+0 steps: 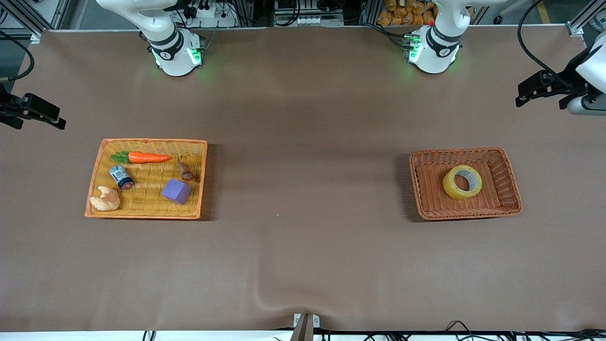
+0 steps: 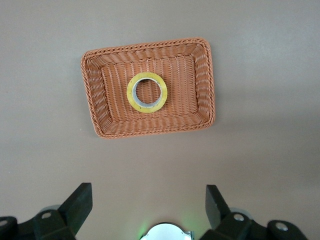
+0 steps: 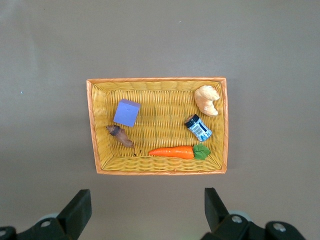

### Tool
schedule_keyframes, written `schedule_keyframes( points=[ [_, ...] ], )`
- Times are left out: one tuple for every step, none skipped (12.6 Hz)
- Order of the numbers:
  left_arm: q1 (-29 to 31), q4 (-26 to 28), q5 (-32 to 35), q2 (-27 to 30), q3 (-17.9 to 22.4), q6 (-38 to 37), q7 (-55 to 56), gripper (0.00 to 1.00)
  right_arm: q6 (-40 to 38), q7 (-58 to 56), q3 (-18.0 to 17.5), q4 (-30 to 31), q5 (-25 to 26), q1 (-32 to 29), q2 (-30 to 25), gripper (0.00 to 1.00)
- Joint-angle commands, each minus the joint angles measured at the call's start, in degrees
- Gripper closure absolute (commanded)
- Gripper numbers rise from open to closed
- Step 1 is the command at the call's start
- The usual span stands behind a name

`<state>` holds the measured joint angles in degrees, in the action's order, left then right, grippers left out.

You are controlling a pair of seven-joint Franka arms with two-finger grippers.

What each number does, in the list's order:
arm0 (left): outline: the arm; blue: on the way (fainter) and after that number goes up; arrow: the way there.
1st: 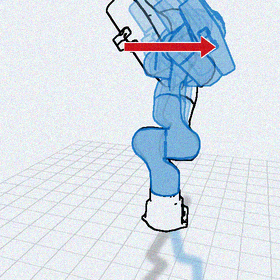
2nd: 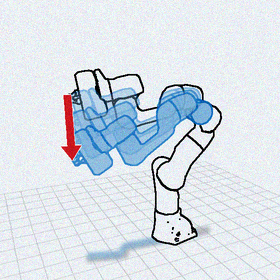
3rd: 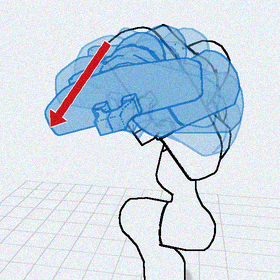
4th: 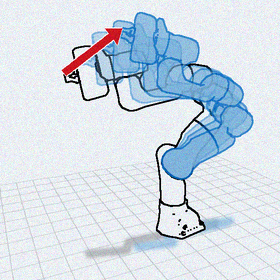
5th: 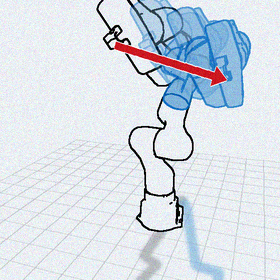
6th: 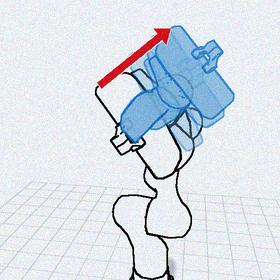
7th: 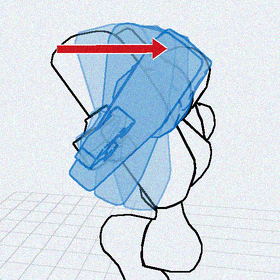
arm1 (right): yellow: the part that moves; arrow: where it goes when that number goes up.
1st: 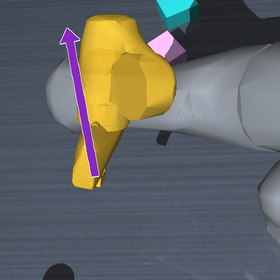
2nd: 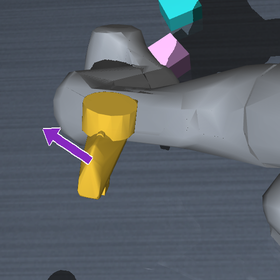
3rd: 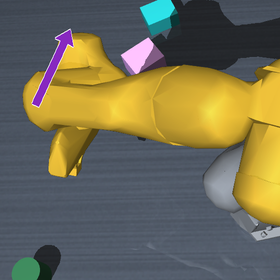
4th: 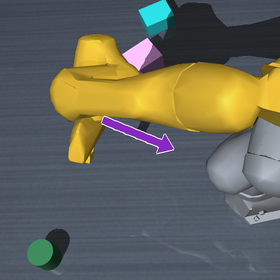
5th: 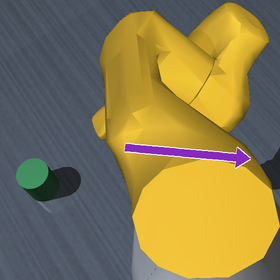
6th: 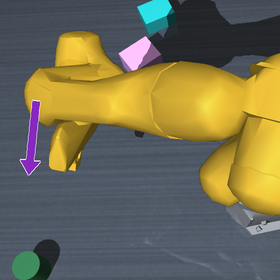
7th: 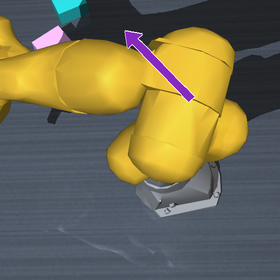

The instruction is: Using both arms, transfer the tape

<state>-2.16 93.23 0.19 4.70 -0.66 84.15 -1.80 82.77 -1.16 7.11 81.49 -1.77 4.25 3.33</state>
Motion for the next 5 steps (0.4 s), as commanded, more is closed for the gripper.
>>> schedule_keyframes(
  points=[
    [-0.48,0.64,1.83,1.72,-0.05,0.93,-0.04,0.0,-0.32,-2.0,-0.6,0.16,0.36,-0.74,-0.78,0.0],
    [-0.39,0.2,1.75,1.46,0.04,0.93,0.04,0.0,-0.32,-2.0,-0.6,0.25,0.36,-0.74,-0.78,0.0],
    [-0.48,-0.15,1.83,1.37,0.04,0.93,0.47,0.0,-0.32,-1.91,-0.6,0.16,0.36,-0.74,-0.78,0.0],
    [-0.57,-0.68,1.92,0.93,0.13,0.84,0.65,0.0,-0.32,-1.91,-0.6,0.16,0.36,-0.74,-0.78,0.0],
    [-0.57,-0.77,1.83,0.75,0.22,0.84,0.65,0.0,-0.32,-1.91,-0.6,0.16,0.36,-0.74,-0.78,0.0]
  ],
)
